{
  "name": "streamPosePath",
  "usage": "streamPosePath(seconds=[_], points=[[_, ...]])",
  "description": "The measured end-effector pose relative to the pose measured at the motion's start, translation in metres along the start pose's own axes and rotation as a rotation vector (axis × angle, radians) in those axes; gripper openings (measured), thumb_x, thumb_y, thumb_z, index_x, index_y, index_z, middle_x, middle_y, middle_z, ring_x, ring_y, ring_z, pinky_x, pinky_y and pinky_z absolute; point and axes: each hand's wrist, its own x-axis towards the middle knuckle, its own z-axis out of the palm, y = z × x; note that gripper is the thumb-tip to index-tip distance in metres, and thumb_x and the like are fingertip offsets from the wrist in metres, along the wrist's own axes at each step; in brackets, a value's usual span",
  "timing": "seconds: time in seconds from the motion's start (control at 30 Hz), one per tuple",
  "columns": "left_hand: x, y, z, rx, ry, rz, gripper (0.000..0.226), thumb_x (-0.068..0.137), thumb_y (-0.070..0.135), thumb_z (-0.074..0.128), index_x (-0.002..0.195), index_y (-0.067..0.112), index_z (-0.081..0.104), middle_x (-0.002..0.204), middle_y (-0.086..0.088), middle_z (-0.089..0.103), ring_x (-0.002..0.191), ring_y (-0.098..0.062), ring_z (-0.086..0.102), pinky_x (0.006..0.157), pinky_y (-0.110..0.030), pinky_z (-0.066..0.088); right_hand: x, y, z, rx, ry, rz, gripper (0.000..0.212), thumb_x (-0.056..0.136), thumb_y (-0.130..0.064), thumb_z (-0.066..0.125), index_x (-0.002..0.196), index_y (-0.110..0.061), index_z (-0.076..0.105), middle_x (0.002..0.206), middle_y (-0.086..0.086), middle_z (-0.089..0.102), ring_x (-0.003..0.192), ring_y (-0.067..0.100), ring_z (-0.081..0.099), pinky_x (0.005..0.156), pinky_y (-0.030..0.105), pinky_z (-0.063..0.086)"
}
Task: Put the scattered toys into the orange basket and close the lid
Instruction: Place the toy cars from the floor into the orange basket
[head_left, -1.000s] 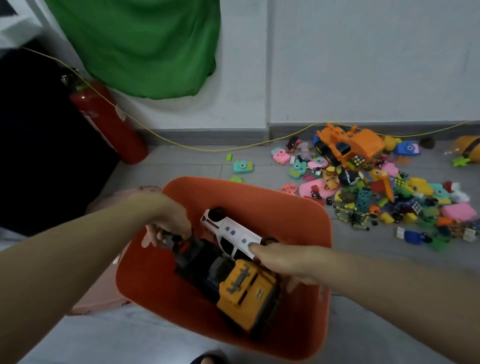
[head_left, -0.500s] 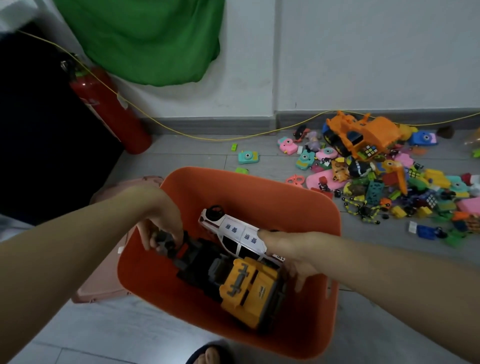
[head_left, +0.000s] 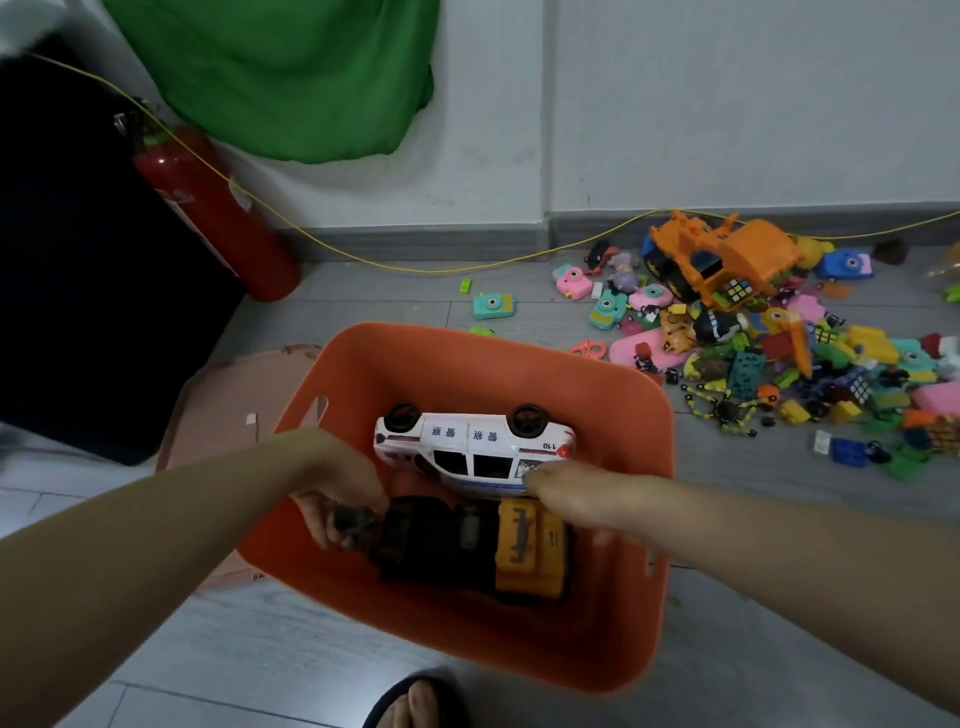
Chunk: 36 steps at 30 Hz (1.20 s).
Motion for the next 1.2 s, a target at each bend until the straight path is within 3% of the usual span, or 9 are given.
streamPosePath(seconds=[0.13, 0.3, 0.4, 0.5, 0.6, 0.7, 0.87, 1.03, 1.2], points=[[0.006, 0.004, 0.007, -0.034, -0.002, 0.012, 0.042, 0.092, 0.030, 0.057, 0.126, 0.006, 0.057, 0.094, -0.011, 0.066, 0.067, -0.015, 0.064, 0.082, -0.034, 0.060, -0.001, 0.003, 0.015, -0.067, -0.157, 0.097, 0.047, 0.100, -0.034, 0.033, 0.139, -0.012, 0.047, 0.138, 0.018, 0.049, 0.115, 0.040, 0.059, 0.093, 0.048, 0.054], [0.007, 0.016, 0.002, 0.153, -0.010, -0.084, 0.060, 0.087, 0.047, 0.062, 0.134, 0.011, 0.050, 0.108, -0.011, 0.065, 0.075, -0.015, 0.066, 0.075, -0.032, 0.061, -0.002, 0.005, 0.020, -0.199, -0.303, 0.102, 0.063, 0.081, -0.038, 0.040, 0.136, -0.008, 0.046, 0.123, 0.024, 0.055, 0.100, 0.041, 0.066, 0.069, 0.038, 0.061], [0.003, 0.021, -0.001, 0.371, 0.049, -0.194, 0.099, 0.072, 0.076, 0.060, 0.143, 0.010, 0.041, 0.130, -0.014, 0.060, 0.101, -0.025, 0.067, 0.088, -0.036, 0.057, 0.002, 0.003, 0.011, -0.364, -0.200, -0.058, 0.038, 0.092, -0.025, 0.047, 0.123, -0.006, 0.061, 0.084, 0.002, 0.054, 0.086, 0.029, 0.063, 0.034, 0.014, 0.044], [-0.003, 0.020, -0.009, 0.229, 0.124, -0.086, 0.137, 0.041, 0.097, 0.057, 0.151, 0.020, 0.031, 0.152, -0.010, 0.040, 0.121, -0.030, 0.058, 0.096, -0.038, 0.054, 0.009, 0.002, -0.005, -0.324, -0.014, -0.101, 0.017, 0.097, -0.021, 0.048, 0.091, -0.012, 0.060, 0.074, -0.002, 0.043, 0.085, 0.024, 0.050, 0.053, 0.023, 0.039], [0.006, 0.012, -0.016, -0.304, 0.207, 0.084, 0.123, 0.057, 0.090, 0.058, 0.155, 0.023, 0.025, 0.155, -0.013, 0.035, 0.127, -0.032, 0.053, 0.100, -0.042, 0.052, 0.016, 0.002, -0.017, -0.150, 0.147, -0.005, 0.011, 0.092, -0.021, 0.053, 0.097, -0.012, 0.053, 0.083, 0.002, 0.052, 0.076, 0.021, 0.055, 0.052, 0.023, 0.038], [0.024, 0.011, -0.013, -0.435, 0.328, 0.167, 0.091, 0.083, 0.073, 0.054, 0.152, 0.018, 0.032, 0.150, -0.010, 0.042, 0.127, -0.030, 0.052, 0.103, -0.042, 0.047, 0.018, 0.006, -0.019, -0.067, 0.209, -0.022, 0.059, 0.086, -0.024, 0.055, 0.141, -0.022, 0.033, 0.134, 0.013, 0.045, 0.106, 0.030, 0.059, 0.081, 0.030, 0.050], [0.025, 0.021, -0.018, -0.413, 0.585, 0.455, 0.044, 0.090, 0.044, 0.066, 0.129, 0.025, 0.062, 0.119, 0.003, 0.064, 0.107, -0.013, 0.056, 0.090, -0.023, 0.039, 0.017, 0.007, -0.005, -0.298, 0.156, -0.090, 0.073, 0.088, -0.025, 0.052, 0.152, -0.027, 0.016, 0.151, 0.015, 0.021, 0.125, 0.036, 0.047, 0.102, 0.038, 0.044], [0.038, 0.029, -0.019, -0.305, 0.546, 0.322, 0.097, 0.076, 0.070, 0.064, 0.148, 0.012, 0.036, 0.146, -0.008, 0.048, 0.130, -0.026, 0.049, 0.108, -0.035, 0.039, 0.014, -0.006, -0.001, -0.481, 0.167, 0.011, 0.069, 0.090, -0.025, 0.052, 0.150, -0.014, 0.019, 0.150, 0.024, 0.011, 0.125, 0.044, 0.043, 0.102, 0.043, 0.044], [-0.002, 0.046, -0.035, 0.256, 0.692, 0.146, 0.052, 0.095, 0.055, 0.046, 0.119, 0.011, 0.061, 0.101, -0.006, 0.068, 0.092, -0.023, 0.066, 0.087, -0.033, 0.052, -0.003, -0.017, -0.025, -0.559, 0.276, -0.177, 0.035, 0.087, -0.019, 0.056, 0.121, -0.014, 0.049, 0.130, 0.015, 0.048, 0.105, 0.035, 0.057, 0.080, 0.038, 0.052]])
